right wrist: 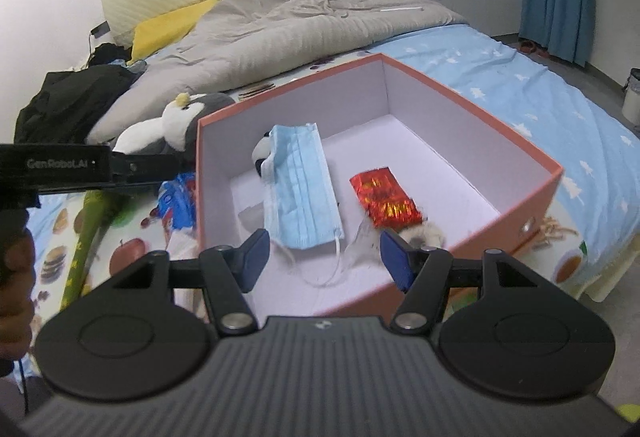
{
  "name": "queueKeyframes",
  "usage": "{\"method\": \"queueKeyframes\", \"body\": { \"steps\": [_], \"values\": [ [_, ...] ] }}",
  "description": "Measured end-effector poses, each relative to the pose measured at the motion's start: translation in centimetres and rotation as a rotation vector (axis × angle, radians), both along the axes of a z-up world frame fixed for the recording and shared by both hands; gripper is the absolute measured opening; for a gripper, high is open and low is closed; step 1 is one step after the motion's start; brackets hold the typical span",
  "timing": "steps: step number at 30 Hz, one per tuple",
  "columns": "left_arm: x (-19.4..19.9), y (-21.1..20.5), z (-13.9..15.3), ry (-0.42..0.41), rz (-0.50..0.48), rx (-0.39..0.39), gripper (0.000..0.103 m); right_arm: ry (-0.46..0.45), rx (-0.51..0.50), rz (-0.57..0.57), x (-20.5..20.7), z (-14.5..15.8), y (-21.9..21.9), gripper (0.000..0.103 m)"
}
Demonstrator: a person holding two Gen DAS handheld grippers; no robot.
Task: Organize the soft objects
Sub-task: 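Move both tools back to the blue snack bag and white tissue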
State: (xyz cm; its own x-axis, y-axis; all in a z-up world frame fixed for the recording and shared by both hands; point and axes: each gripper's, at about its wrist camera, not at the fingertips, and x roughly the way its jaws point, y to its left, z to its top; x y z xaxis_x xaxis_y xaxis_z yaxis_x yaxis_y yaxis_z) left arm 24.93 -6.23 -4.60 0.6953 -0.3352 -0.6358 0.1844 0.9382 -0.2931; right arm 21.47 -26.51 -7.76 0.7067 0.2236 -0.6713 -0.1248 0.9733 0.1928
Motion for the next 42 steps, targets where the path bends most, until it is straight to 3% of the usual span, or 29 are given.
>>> {"method": "queueKeyframes", "body": {
  "steps": [13,25,34,42],
  "values": [
    [-9.0,2.2,1.0,-0.023,-0.009,0.004,0.037,-0.028,0.018,-0.032,-7.6,1.7,0.8,0.064],
    [-14.3,5.8,3.5,-0.071,0.107,0.001,0.044,-0.072,0.026,0.094,-9.2,3.6,4.6,0.064],
    [-17.7,9.6,1.0,-0.032,0.223,-0.028,0.05,-0.049,0.013,0.207,-10.6,2.3,8.6,0.064],
    [-17.2,12.3,-2.7,0.02,0.283,-0.073,0.053,-0.03,-0.033,0.265,-10.2,0.4,11.7,0.064]
  ]
}}
